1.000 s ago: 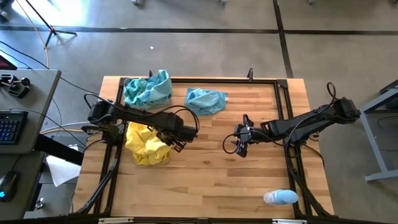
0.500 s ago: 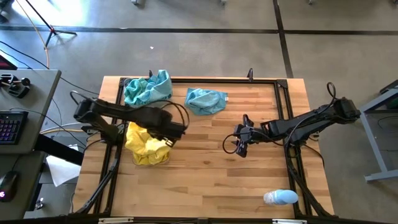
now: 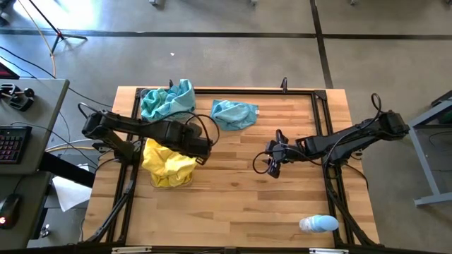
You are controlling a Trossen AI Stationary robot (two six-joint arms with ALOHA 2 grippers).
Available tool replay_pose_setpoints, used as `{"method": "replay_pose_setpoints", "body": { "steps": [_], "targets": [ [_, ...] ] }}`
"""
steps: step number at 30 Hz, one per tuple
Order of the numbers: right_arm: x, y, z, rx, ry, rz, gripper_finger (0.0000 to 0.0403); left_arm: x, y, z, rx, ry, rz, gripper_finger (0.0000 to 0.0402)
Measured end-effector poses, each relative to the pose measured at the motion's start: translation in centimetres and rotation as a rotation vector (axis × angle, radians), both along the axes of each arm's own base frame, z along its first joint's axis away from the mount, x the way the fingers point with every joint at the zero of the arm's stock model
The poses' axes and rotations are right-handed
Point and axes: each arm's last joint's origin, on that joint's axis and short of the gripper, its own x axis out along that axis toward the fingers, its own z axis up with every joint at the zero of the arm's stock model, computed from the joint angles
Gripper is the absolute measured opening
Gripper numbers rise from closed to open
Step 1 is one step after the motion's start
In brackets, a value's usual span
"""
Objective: Sort microfiber towel by color & place in baskets
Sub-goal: Put the yellow microfiber cloth into the bottom transparent bin
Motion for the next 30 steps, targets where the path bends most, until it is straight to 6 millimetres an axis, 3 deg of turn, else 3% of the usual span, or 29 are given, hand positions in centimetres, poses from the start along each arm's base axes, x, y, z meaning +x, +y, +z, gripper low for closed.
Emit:
{"method": "replay_pose_setpoints", "body": {
  "steps": [11,16,25,30],
  "targets": [
    [0.0,0.0,0.0,0.005,0.000,-0.007,0.0169,-0.8,-0.1,-3.8,-0.057,0.104,0.078,0.0143],
    [0.0,0.0,0.0,0.010,-0.002,-0.013,0.0169,-1.1,-0.1,-5.2,-0.094,0.120,0.121,0.0178],
    [0.0,0.0,0.0,0.010,-0.001,-0.012,0.0169,-1.4,-0.2,-6.7,-0.115,0.133,0.125,0.0173],
    [0.0,0.0,0.0,0.010,0.000,-0.013,0.0169,-1.3,-0.2,-6.7,-0.115,0.132,0.125,0.0128]
  ]
}}
